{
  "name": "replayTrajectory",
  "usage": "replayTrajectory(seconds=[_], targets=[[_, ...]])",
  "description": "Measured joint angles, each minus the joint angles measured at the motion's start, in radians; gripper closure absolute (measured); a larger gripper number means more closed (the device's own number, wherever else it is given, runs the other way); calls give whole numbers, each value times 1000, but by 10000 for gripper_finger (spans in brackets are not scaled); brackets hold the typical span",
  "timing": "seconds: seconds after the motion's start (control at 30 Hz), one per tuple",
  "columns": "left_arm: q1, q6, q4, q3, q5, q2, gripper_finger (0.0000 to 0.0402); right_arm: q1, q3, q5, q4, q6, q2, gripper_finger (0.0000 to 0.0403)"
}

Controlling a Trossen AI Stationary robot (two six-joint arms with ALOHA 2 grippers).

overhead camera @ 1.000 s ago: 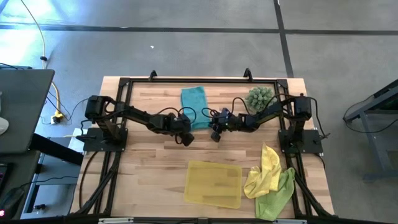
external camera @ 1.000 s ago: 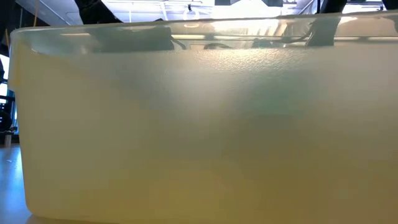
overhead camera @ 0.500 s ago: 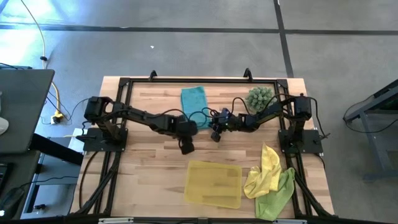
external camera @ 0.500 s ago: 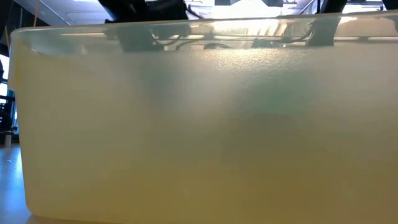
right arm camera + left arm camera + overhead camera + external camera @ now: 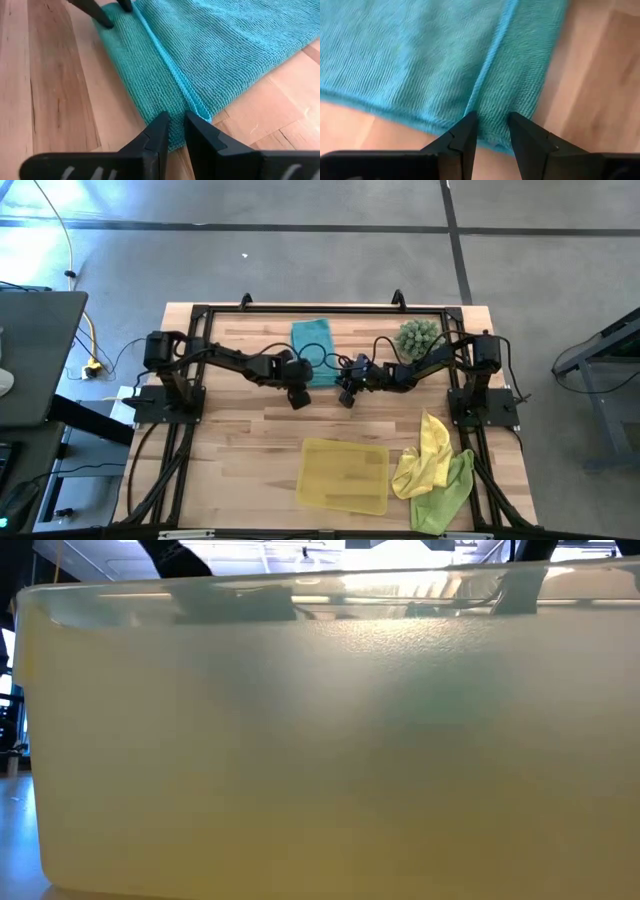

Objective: Roll microfiber towels into tight, uniform cylinder then place into a basket
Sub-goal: Roll the blue towel

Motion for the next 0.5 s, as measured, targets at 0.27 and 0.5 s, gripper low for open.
replayTrajectory(seconds=[0.27,0.5], targets=[[19,-37,-2,-11,97,0,298,0,0,-1,-1,-24,0,348],[-4,-38,-3,-11,107,0,298,10,-5,-28,-32,-265,-66,339]])
